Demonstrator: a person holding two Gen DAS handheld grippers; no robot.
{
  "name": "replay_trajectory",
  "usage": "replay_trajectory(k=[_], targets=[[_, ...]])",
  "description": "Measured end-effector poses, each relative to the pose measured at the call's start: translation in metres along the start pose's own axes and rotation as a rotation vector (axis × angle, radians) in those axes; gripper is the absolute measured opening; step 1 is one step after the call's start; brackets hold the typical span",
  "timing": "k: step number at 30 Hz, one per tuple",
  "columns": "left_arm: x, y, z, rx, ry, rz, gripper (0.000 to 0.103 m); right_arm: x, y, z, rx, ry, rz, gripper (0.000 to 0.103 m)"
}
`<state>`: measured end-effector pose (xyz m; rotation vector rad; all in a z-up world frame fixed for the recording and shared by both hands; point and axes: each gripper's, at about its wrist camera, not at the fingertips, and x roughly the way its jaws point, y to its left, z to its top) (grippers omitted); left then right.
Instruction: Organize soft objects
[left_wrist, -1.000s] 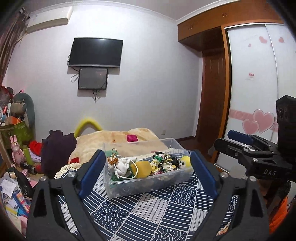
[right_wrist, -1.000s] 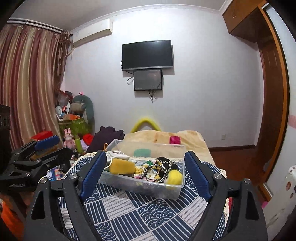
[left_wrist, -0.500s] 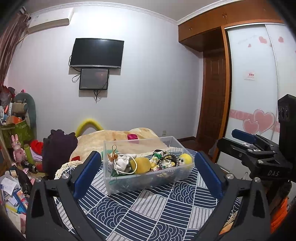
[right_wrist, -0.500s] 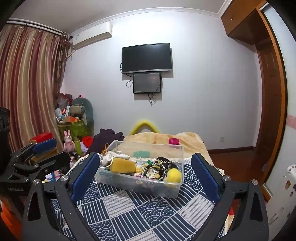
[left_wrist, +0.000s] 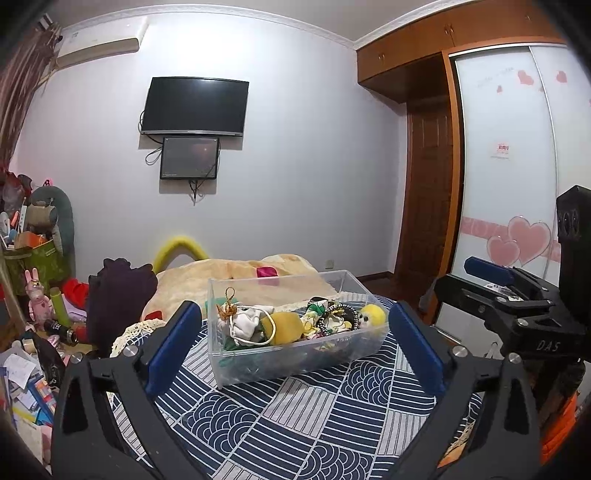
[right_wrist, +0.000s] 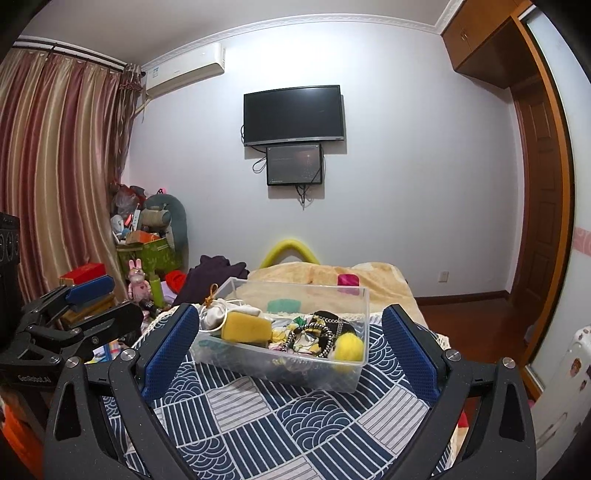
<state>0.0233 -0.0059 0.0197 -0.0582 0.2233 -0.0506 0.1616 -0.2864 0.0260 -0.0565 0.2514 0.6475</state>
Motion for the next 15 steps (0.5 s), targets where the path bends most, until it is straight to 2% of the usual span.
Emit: replay_trajectory(k=[15], targets=[[-0.0026, -0.0055, -0.0007, 0.011, -0.005, 0.005, 0.103, -0.0038, -0.0001, 0.0005, 0.01, -0.004, -0.005, 0.1]])
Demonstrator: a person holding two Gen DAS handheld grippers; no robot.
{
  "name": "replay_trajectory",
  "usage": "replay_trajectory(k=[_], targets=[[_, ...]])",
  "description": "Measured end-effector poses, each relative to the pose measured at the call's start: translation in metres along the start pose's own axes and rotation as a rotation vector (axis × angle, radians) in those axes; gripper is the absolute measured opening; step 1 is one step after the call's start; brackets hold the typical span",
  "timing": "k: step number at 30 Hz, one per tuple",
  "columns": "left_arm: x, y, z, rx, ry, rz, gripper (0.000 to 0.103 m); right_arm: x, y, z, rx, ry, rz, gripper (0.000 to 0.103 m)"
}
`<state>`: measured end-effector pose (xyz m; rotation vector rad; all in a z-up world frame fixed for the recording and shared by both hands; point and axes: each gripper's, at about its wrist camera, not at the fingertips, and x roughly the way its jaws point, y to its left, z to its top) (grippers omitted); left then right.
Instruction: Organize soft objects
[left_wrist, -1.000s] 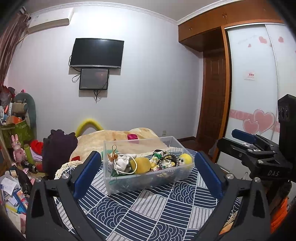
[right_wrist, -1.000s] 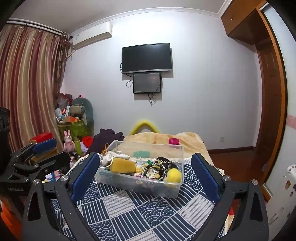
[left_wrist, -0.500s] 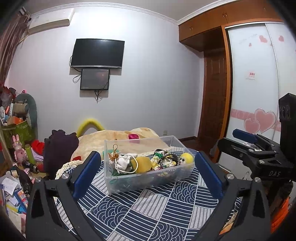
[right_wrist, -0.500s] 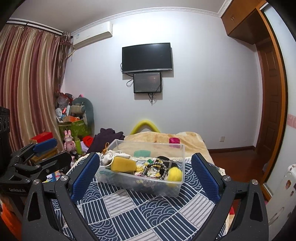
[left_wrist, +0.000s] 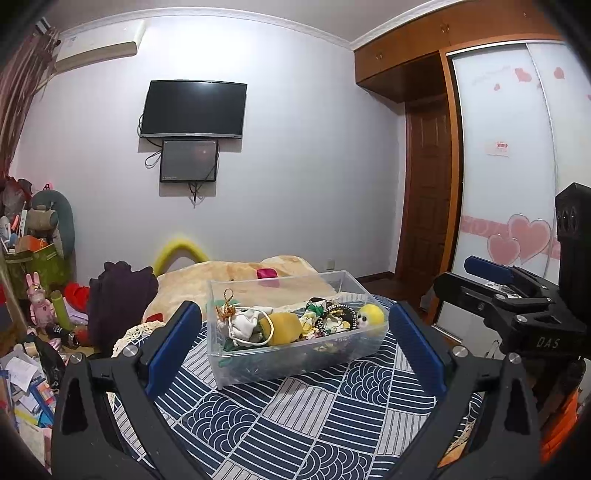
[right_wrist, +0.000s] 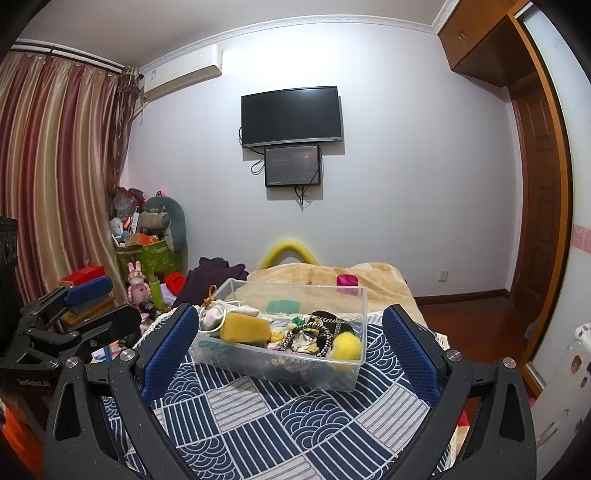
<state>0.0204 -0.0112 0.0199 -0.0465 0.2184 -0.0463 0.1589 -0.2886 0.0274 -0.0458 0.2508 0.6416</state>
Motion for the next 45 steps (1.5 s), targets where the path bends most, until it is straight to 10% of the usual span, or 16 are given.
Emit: replay_trajectory(k=[45], targets=[[0.0044, 0.0043, -0.002, -0.034, 0.018, -0.001, 0.103, -0.0018, 0.004, -0.0025, 0.003, 0.006, 0.01, 0.1]])
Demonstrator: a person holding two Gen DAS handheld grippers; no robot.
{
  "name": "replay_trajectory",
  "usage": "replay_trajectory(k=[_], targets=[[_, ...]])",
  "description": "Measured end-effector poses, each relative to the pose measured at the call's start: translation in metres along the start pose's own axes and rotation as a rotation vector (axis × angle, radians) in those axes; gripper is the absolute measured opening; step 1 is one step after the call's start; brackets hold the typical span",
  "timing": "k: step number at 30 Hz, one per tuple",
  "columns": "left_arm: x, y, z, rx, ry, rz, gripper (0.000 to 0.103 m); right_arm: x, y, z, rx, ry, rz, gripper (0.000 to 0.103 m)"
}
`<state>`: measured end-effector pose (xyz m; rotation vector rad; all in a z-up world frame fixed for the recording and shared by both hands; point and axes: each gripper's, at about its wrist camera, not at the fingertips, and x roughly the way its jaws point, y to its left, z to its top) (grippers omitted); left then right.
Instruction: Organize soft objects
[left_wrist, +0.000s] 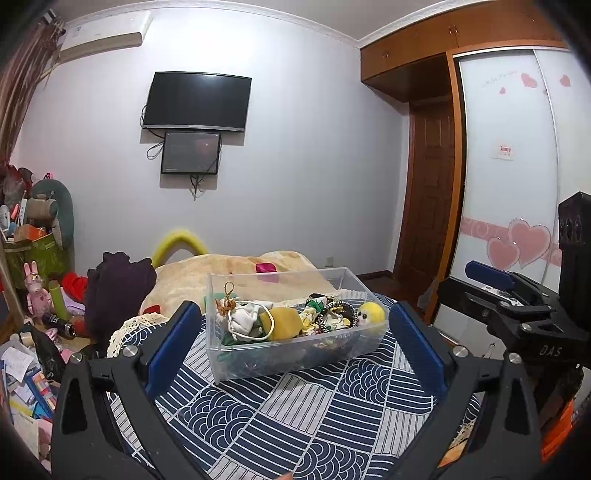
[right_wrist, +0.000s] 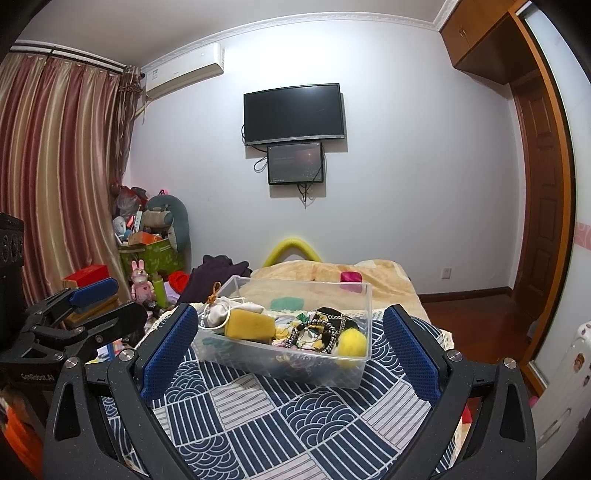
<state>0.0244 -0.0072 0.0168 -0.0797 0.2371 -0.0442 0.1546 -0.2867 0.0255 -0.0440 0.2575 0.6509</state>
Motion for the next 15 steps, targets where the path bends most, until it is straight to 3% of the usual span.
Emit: replay_trajectory(k=[15], targets=[[0.0055, 0.0028, -0.0008, -0.025, 0.04, 0.011, 0.103, 0.005, -0.0032, -0.0011, 0.006, 0.018, 0.007, 0.102]])
